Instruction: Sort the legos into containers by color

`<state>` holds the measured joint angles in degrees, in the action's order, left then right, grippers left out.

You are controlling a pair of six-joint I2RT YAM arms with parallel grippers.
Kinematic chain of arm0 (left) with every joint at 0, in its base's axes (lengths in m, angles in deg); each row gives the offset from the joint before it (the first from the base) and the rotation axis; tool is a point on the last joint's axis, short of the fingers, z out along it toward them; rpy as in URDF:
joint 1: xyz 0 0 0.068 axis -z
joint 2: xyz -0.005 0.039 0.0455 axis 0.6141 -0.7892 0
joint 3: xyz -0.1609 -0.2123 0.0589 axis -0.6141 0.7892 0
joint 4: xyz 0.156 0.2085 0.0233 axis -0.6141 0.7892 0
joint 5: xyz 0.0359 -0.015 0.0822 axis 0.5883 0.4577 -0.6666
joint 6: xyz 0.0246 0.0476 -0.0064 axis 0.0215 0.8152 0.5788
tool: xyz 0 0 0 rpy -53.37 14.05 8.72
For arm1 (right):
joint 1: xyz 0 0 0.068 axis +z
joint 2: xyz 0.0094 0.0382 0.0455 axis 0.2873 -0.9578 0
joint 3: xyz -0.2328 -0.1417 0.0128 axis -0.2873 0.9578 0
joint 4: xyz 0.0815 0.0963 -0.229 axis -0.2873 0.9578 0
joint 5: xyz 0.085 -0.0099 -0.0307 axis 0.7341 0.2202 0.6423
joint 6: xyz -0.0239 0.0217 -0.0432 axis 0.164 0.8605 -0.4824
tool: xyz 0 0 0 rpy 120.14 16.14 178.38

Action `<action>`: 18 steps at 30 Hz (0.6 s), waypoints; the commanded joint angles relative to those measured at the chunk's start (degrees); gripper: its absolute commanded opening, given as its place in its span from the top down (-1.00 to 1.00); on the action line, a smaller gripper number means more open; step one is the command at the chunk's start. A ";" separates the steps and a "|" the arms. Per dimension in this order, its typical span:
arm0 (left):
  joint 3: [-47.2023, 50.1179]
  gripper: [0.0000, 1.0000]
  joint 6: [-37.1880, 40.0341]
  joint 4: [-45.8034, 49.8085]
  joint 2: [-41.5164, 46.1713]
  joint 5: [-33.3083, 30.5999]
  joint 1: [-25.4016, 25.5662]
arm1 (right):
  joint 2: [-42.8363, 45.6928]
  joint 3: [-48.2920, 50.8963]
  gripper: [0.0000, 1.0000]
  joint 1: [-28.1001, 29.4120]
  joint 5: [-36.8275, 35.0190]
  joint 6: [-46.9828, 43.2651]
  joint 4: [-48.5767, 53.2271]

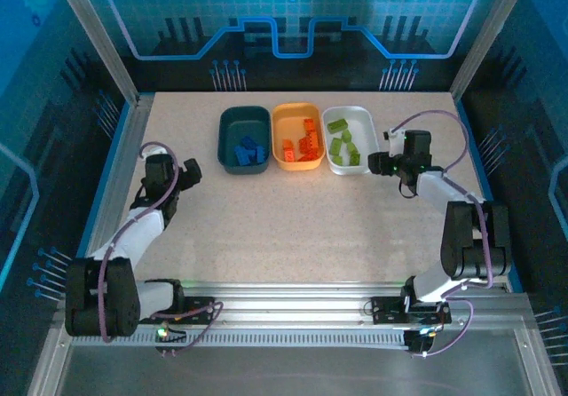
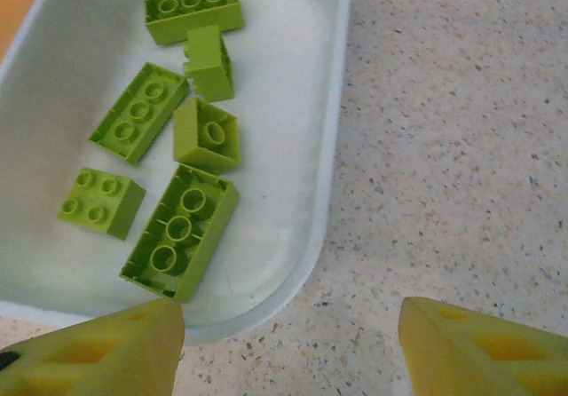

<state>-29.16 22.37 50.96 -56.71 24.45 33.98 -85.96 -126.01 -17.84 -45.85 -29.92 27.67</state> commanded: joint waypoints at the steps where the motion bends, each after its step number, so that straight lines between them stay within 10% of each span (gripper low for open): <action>1: 0.71 -0.98 2.63 -8.30 -2.40 1.19 0.11 | 0.06 -2.58 -0.29 0.29 1.20 -2.49 0.37; 13: 6.44 -0.98 9.38 -30.30 -11.46 7.50 0.29 | 4.17 7.67 -0.29 0.19 3.26 -4.23 -7.91; 18: 16.16 -0.98 13.44 -53.08 -17.36 11.12 2.45 | 5.93 9.91 -0.29 0.44 3.68 -3.85 -10.56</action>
<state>-16.72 31.92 14.64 -70.13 31.73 35.34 -82.26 -117.84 -17.78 -43.71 -32.85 20.76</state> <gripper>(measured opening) 0.990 0.644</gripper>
